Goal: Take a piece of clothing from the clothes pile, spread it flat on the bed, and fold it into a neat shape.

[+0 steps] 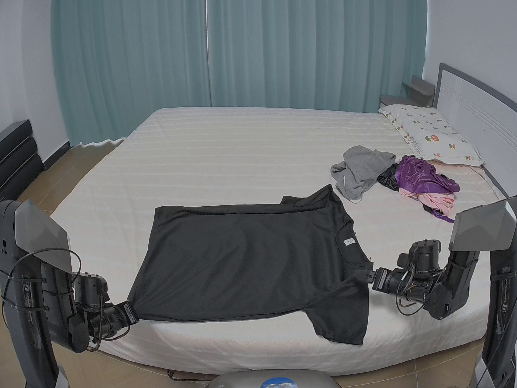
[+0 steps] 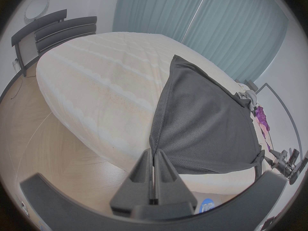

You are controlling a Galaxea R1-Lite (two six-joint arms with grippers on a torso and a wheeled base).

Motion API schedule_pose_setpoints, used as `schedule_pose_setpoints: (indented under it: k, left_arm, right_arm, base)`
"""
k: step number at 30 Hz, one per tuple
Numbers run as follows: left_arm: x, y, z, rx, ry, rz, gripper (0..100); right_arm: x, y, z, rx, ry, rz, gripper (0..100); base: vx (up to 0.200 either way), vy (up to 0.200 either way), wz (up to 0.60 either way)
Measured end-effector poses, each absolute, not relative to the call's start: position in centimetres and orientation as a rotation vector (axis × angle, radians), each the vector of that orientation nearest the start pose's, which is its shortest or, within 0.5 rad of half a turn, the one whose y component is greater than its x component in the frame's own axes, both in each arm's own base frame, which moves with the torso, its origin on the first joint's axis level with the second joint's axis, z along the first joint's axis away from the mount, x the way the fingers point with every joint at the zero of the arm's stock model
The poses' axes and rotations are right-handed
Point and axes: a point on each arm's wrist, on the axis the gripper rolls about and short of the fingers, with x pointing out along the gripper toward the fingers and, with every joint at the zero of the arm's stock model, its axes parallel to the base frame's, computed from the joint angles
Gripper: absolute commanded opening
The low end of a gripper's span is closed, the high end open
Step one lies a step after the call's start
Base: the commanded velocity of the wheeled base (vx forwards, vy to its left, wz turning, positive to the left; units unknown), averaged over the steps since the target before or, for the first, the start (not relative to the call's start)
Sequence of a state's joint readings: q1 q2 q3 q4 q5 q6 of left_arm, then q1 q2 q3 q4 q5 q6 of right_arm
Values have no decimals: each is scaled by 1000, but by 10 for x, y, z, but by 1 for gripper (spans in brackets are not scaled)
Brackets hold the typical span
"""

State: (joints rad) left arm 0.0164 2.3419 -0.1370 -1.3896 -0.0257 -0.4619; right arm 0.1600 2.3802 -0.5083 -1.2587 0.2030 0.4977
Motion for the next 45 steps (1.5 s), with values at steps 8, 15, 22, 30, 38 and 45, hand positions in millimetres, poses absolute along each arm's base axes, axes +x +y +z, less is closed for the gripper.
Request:
schedule_pose_setpoints:
  k: [8, 15, 22, 30, 38, 45]
  left_arm:
    - [237, 3, -45, -454, 803, 180, 0]
    - [237, 3, -44, -454, 800, 179, 0]
    - [237, 3, -44, -455, 800, 179, 0]
    - [237, 3, -44, -454, 797, 178, 0]
    - [236, 3, -43, -454, 798, 177, 0]
    - [233, 3, -38, -445, 792, 170, 0]
  right_arm:
    - [280, 51, -43, 428, 770, 315, 100]
    - [273, 60, -53, 411, 801, 355, 100]
    - [273, 72, -64, 390, 825, 379, 100]
    - [273, 72, -68, 394, 832, 374, 0]
    - [266, 59, -56, 418, 824, 338, 0]
    - [253, 51, -46, 437, 807, 334, 0]
  base:
    - [0, 0, 0]
    - [0, 0, 0]
    - [0, 0, 0]
    - [0, 0, 0]
    - [0, 0, 0]
    - [0, 0, 0]
